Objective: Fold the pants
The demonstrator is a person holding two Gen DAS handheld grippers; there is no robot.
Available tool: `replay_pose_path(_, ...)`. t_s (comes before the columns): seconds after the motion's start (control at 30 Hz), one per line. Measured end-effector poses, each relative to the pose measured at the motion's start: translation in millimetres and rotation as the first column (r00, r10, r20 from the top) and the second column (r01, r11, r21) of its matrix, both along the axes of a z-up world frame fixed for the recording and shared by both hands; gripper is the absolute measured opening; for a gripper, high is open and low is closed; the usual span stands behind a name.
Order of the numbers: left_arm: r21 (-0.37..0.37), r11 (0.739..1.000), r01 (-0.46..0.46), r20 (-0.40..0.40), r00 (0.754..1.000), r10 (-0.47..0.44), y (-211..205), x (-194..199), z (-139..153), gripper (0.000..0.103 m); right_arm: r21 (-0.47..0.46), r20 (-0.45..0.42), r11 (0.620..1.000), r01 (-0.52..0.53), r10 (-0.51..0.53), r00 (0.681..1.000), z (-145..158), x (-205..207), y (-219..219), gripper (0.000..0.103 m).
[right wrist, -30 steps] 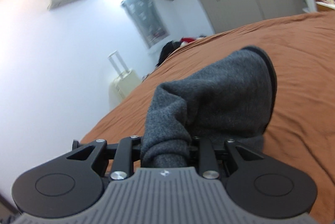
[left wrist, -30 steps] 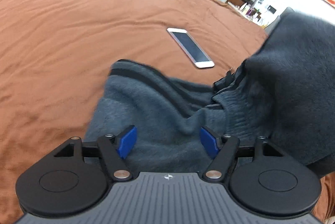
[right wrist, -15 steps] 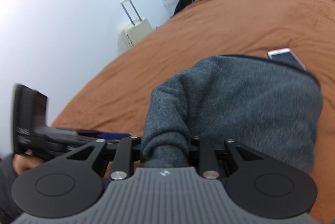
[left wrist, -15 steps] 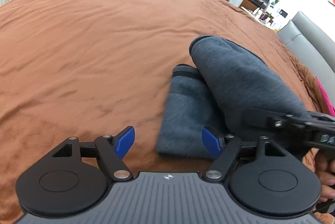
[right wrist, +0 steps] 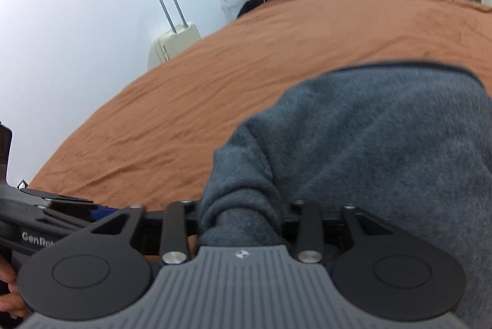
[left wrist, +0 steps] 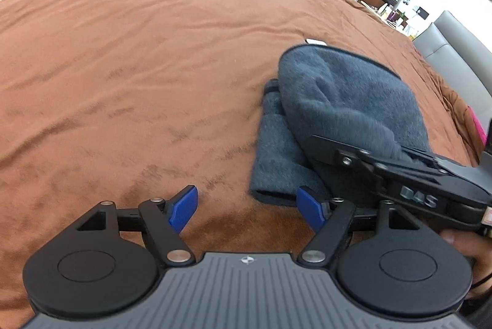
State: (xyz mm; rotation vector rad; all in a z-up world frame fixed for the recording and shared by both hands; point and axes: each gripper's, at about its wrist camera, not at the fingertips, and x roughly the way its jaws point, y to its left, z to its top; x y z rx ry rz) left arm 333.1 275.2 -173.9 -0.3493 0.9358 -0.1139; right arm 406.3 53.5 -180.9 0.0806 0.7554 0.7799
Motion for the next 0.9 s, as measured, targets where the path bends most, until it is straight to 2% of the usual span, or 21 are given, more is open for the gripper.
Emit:
replay_pose_path(0.1,0.015,1.000,-0.016,0.027,1.000,0.016,5.1,-4.8,16.3,0.086,0.011,0.073,1.000,0.002,-0.002,0.997,20.5,-12.4,1.3,0.055)
replay_pose_path(0.13,0.023,0.999,-0.024,0.036,0.999,0.023,6.9,-6.1,22.1,0.086,0.023,0.090,1.000,-0.005,0.003,0.996,28.8,-15.6,-1.0,0.063)
replay_pose_path(0.17,0.029,0.999,-0.032,0.046,0.998,0.030,8.3,-7.5,28.2,0.086,0.051,0.100,0.999,-0.016,0.011,0.995,36.4,-19.4,-3.4,0.066)
replay_pose_path(0.23,0.037,0.999,-0.030,0.063,0.998,0.028,9.5,-9.0,38.8,0.087,0.097,0.108,0.995,-0.015,0.005,0.994,56.5,-27.0,-15.6,0.067)
replay_pose_path(0.37,0.047,0.999,0.003,0.095,0.995,-0.008,-5.1,-7.6,56.9,0.088,0.128,0.143,0.992,-0.002,-0.016,0.990,86.3,-35.2,-41.4,0.066)
replay_pose_path(0.47,0.041,0.998,0.043,0.102,0.994,-0.047,-25.3,5.3,61.6,0.088,0.082,0.148,0.995,0.059,-0.070,0.987,96.6,-27.1,-66.5,0.065)
replay_pose_path(0.63,0.022,0.992,0.127,0.120,0.984,-0.129,-68.0,32.5,66.2,0.088,-0.020,0.175,0.986,0.168,-0.163,0.971,78.7,-5.1,-92.2,0.048)
replay_pose_path(0.7,-0.001,0.985,0.173,0.104,0.980,-0.172,-81.6,36.7,63.9,0.088,-0.038,0.173,0.984,0.174,-0.166,0.971,68.1,-4.0,-100.3,0.047)
replay_pose_path(0.8,-0.040,0.964,0.261,0.035,0.965,-0.260,-98.8,33.1,49.0,0.089,-0.089,0.175,0.979,0.185,-0.168,0.970,50.0,-3.8,-104.1,0.047)
replay_pose_path(0.83,-0.020,0.958,0.285,0.007,0.958,-0.285,-104.9,30.8,41.8,0.090,-0.106,0.158,0.979,0.173,-0.156,0.975,41.5,-1.7,-104.7,0.047)
replay_pose_path(0.9,0.086,0.943,0.323,-0.072,0.946,-0.317,-118.2,31.9,19.7,0.090,-0.121,0.138,0.979,0.163,-0.146,0.980,26.8,0.3,-99.5,0.048)
